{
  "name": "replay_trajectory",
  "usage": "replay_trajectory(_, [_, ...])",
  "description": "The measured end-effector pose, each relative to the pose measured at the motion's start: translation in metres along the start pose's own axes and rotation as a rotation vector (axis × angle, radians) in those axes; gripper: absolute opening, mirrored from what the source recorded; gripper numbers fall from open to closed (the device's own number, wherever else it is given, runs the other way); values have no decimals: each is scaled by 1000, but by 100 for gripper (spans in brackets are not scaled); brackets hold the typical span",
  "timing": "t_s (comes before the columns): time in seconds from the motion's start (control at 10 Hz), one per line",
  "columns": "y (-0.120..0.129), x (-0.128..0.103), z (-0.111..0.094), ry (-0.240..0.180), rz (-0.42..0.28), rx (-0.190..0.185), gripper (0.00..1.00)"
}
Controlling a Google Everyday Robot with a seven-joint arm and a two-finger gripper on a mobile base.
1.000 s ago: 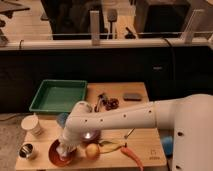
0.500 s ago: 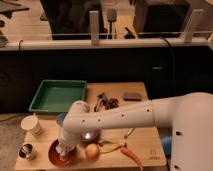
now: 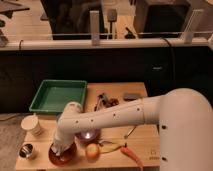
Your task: Wipe red bowl with towel
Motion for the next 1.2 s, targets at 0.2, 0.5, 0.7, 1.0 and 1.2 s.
replay_trajectory(0.2, [-6,-10,15,-36,-36,17,0])
replay_trajectory(0.5, [-4,-44,12,-62,-69,31,0])
replay_trajectory(0.7, [4,-57,3,-66,-70,3,0])
replay_trajectory(1.0, [25,-57,-16,-30,-33,-47,0])
replay_trajectory(1.2, [33,-52,-25,3,-11,-63,0])
